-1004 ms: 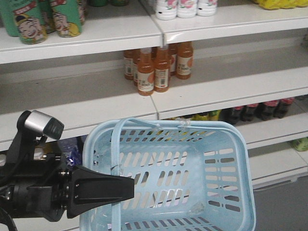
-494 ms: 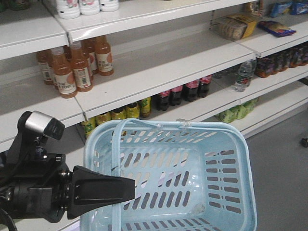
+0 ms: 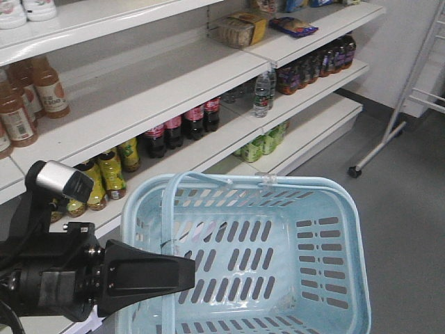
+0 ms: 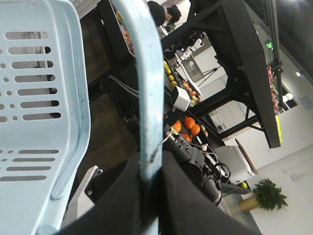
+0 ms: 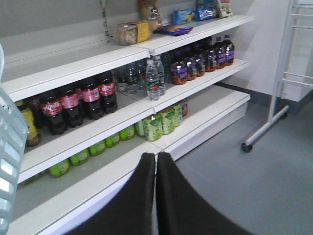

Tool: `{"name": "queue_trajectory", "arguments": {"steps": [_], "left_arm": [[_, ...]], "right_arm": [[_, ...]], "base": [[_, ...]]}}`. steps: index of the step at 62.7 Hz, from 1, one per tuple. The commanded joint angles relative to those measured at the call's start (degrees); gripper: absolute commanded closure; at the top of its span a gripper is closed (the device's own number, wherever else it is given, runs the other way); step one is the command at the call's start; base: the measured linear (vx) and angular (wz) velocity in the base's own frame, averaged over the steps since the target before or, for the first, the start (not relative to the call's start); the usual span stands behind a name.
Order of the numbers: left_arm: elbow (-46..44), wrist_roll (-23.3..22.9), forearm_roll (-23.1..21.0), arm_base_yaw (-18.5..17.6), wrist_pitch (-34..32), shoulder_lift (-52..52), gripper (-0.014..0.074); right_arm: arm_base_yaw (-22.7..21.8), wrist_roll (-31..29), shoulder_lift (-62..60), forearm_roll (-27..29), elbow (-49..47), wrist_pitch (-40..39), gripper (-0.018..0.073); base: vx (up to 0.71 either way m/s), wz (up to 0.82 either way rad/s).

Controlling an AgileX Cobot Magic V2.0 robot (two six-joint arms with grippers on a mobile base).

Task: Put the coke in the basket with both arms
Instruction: 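Hold the basket with the left gripper while turning the base away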

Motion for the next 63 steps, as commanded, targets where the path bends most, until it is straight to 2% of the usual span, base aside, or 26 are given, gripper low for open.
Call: {"name": "queue_trajectory", "arguments": {"steps": [1,63], "left_arm": [[-1.4,0.1,-5.1,0.3,-12.5,-1.3,0.0603],[-1.4,0.1,-5.1,0.3,-12.5,-1.3,0.0603]], "right_arm": [[0.1,-0.3,-1.0,-0.9,0.6,-4.1,0.0564],[0.1,-0.3,-1.0,-0.9,0.6,-4.1,0.0564]], "base": [[-0.04,-0.45],[-0.01,-0.33]]}}
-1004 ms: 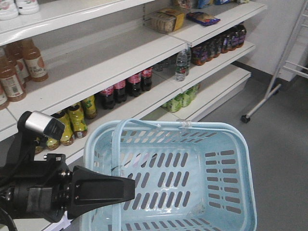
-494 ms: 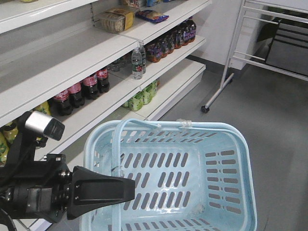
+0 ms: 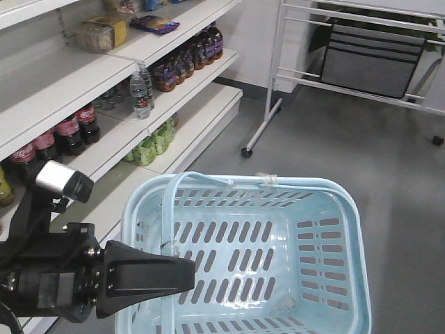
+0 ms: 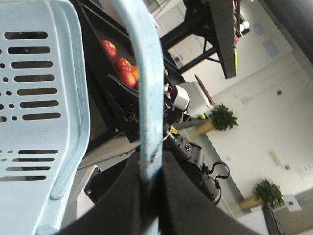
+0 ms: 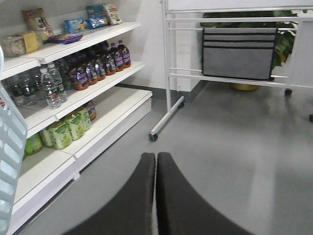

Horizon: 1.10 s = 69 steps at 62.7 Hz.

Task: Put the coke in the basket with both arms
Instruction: 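Hold the basket with the left gripper while turning the base away, then drive the base past the whiteboard stand, basket held in left gripper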

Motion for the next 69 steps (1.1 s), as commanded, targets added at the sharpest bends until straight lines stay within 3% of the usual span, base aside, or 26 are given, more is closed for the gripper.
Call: {"name": "queue_trajectory", "arguments": {"steps": [1,69], "left_arm": [[-1.4,0.1,-5.2,0.3,-12.3,-1.3,0.0603],[-1.4,0.1,-5.2,0.3,-12.3,-1.3,0.0603]], "right_arm": [[0.1,-0.3,-1.0,-0.9,0.6,-4.1,0.0564],[0.1,-0.3,-1.0,-0.9,0.6,-4.1,0.0564]], "base": [[0.03,-0.4],[0.14,-0.43]]}}
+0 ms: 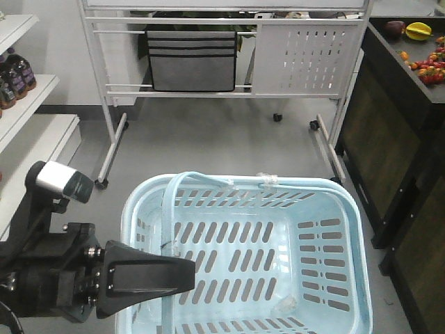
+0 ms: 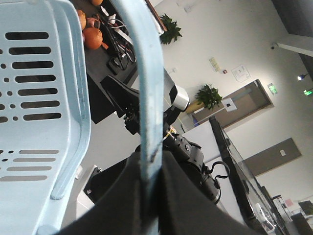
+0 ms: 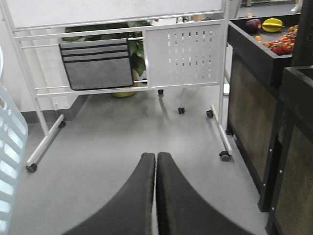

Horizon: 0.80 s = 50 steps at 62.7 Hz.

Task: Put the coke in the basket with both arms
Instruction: 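Drive the base past the whiteboard stand, basket held in left gripper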

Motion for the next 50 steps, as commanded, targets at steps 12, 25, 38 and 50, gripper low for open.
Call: {"name": "queue_trajectory", "arguments": {"steps": [12,25,38,50], "left_arm": [[-1.4,0.1,-5.2,0.3,-12.3,-1.3,0.0603],[-1.4,0.1,-5.2,0.3,-12.3,-1.3,0.0603],[-1.4,0.1,-5.2,0.3,-12.3,-1.3,0.0603],[-1.4,0.1,-5.2,0.3,-12.3,-1.3,0.0603]], "right_arm": [[0.1,-0.3,-1.0,-0.9,0.6,-4.1,0.0564],[0.1,-0.3,-1.0,-0.9,0.6,-4.1,0.0564],[0.1,-0.3,-1.0,-0.9,0.6,-4.1,0.0564],[0.1,-0.3,-1.0,-0.9,0.6,-4.1,0.0564]], "base": [[0.23,-0.21],[0.26,-0.12],[0.27,-0.09],[0.26,-0.09]]}}
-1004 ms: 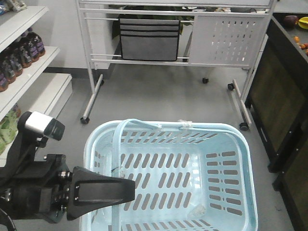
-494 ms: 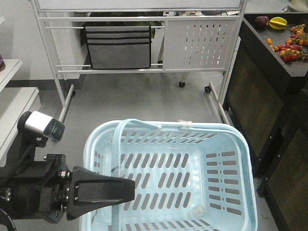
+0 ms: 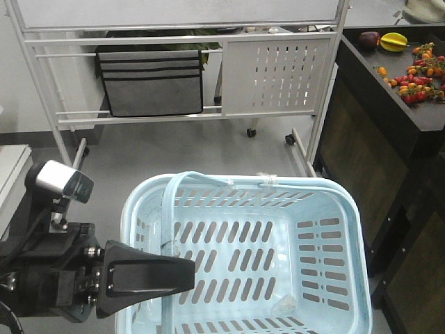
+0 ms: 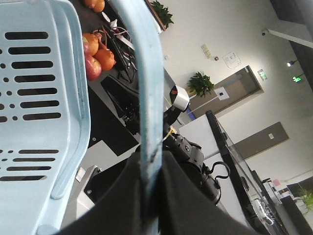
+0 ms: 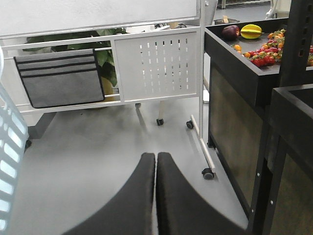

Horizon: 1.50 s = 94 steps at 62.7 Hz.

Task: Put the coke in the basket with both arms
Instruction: 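Drive the base past the whiteboard stand, basket held in left gripper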

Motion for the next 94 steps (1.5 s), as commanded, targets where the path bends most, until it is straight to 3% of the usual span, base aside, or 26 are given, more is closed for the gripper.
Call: {"name": "queue_trajectory", "arguments": {"steps": [1,60,94], "left_arm": [[-1.4,0.1,-5.2,0.3,-12.3,-1.3,0.0603],[-1.4,0.1,-5.2,0.3,-12.3,-1.3,0.0603],[-1.4,0.1,-5.2,0.3,-12.3,-1.3,0.0603]], "right_arm": [[0.1,-0.3,-1.0,-0.9,0.6,-4.1,0.0564],[0.1,-0.3,-1.0,-0.9,0.6,-4.1,0.0564],[0.1,-0.3,-1.0,-0.9,0.6,-4.1,0.0564]], "base": [[0.26,-0.09],[0.27,-0.06],[0.29,0.21]]}}
